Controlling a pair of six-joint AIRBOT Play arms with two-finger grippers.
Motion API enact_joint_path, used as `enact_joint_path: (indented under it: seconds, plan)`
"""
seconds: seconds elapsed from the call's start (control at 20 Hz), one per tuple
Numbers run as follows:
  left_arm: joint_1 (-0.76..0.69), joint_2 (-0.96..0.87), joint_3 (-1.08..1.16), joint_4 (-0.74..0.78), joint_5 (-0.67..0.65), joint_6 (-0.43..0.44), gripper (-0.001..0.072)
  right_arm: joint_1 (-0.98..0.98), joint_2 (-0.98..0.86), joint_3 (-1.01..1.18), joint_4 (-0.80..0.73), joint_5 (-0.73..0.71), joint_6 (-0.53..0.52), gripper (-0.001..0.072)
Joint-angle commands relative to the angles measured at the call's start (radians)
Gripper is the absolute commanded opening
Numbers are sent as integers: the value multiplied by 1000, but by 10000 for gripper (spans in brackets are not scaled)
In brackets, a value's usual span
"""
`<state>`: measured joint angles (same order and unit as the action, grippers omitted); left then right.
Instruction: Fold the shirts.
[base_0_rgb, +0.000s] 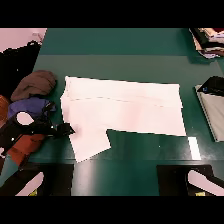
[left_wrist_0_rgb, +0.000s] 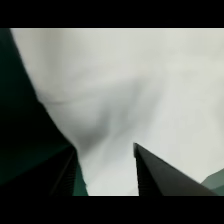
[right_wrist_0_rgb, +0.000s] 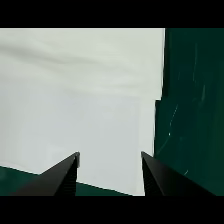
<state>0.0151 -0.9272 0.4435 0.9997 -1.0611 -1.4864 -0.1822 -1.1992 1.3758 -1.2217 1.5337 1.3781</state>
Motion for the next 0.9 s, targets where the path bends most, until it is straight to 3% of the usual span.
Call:
enact_joint_path:
  seconds: [0.0,0.05,0.1,0.15,0.2,0.4,0.85]
  plan:
    - [-1,1,-35,-21,6,2,419,0,1,0,0,12,0,449]
    - [-1,1,-35,-39,9,2,418,0,1,0,0,12,0,449]
    - [-1,1,-35,-59,19,2,311,0,1,0,0,16,0,449]
    - [-1,1,-34,-73,26,5,78,-1,0,0,-2,24,0,449]
    - [-1,1,-28,-84,24,21,35,-9,1,0,-4,33,0,449]
    - [-1,18,45,-88,-55,55,27,-95,35,-94,-14,51,0,449]
    - [-1,46,148,-90,-55,55,27,-378,56,-686,24,-95,-84,451]
